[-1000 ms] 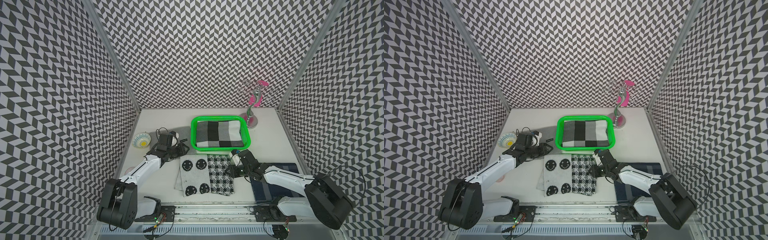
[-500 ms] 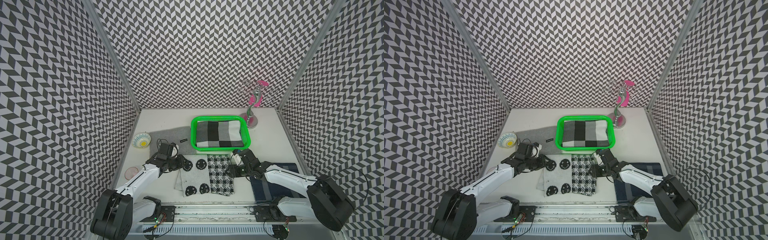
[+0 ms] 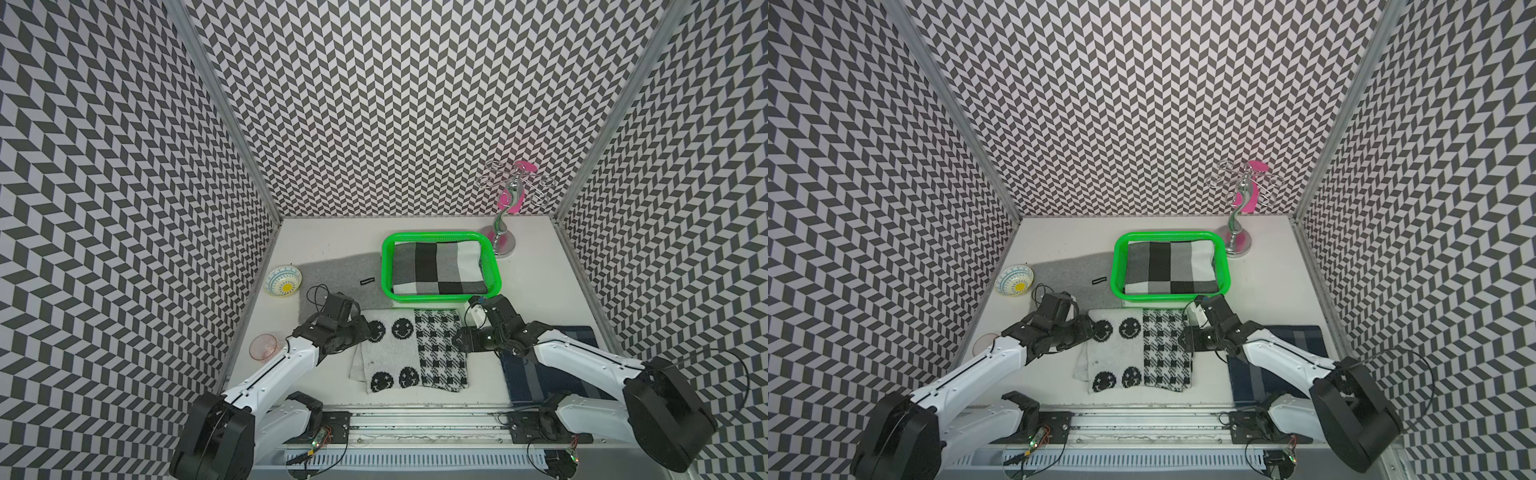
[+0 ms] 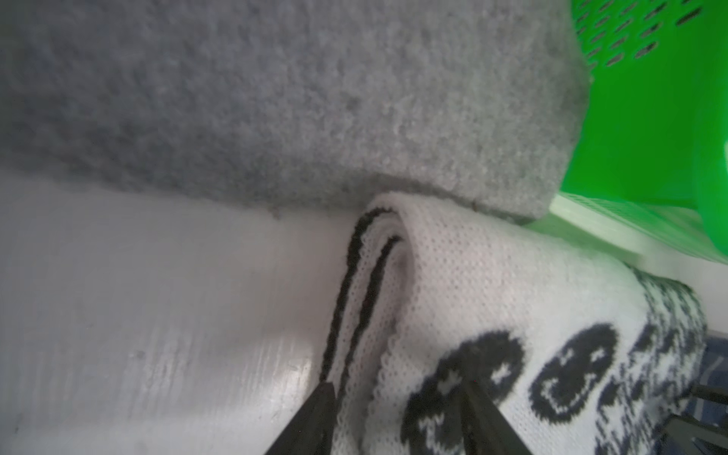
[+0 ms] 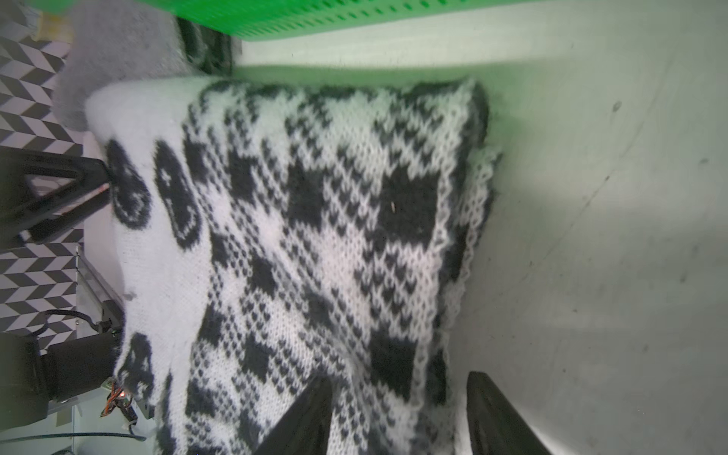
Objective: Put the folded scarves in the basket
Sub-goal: Move the scarf to the center of the board.
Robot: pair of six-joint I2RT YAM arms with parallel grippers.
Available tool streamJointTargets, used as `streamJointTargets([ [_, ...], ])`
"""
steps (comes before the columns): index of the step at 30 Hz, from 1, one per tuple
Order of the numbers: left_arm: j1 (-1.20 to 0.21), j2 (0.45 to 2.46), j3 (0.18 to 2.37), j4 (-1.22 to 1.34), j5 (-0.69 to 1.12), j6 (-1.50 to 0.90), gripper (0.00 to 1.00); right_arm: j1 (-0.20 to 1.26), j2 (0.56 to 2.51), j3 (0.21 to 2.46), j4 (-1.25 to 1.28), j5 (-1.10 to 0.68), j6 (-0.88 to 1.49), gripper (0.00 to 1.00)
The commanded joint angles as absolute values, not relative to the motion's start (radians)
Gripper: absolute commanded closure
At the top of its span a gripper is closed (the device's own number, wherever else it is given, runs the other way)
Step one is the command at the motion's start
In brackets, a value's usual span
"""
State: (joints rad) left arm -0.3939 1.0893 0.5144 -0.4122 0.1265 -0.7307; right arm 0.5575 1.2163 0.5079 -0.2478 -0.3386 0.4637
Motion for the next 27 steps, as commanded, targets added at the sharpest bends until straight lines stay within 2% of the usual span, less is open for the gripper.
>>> streamJointTargets([
  [1,-0.384,1.123,0.519,-0.320,0.094,-0.707,0.44,0.530,1.163,0.466,-0.159,-0.372,0.471,0.39],
  [13,-0.378,1.246,0.472,-0.155,0.212,-0.694,0.40,0.516,1.308,0.420,0.039,-0.426,0.481,0.35],
  [20,-0.382,1.245,0.470,-0.223,0.103,-0.692,0.38,0.565,1.369,0.443,0.035,-0.404,0.483,0.35],
  [27,-0.438,1.298,0.438,-0.179,0.186,-0.703,0.38,0.585,1.434,0.413,0.099,-0.435,0.525,0.36],
])
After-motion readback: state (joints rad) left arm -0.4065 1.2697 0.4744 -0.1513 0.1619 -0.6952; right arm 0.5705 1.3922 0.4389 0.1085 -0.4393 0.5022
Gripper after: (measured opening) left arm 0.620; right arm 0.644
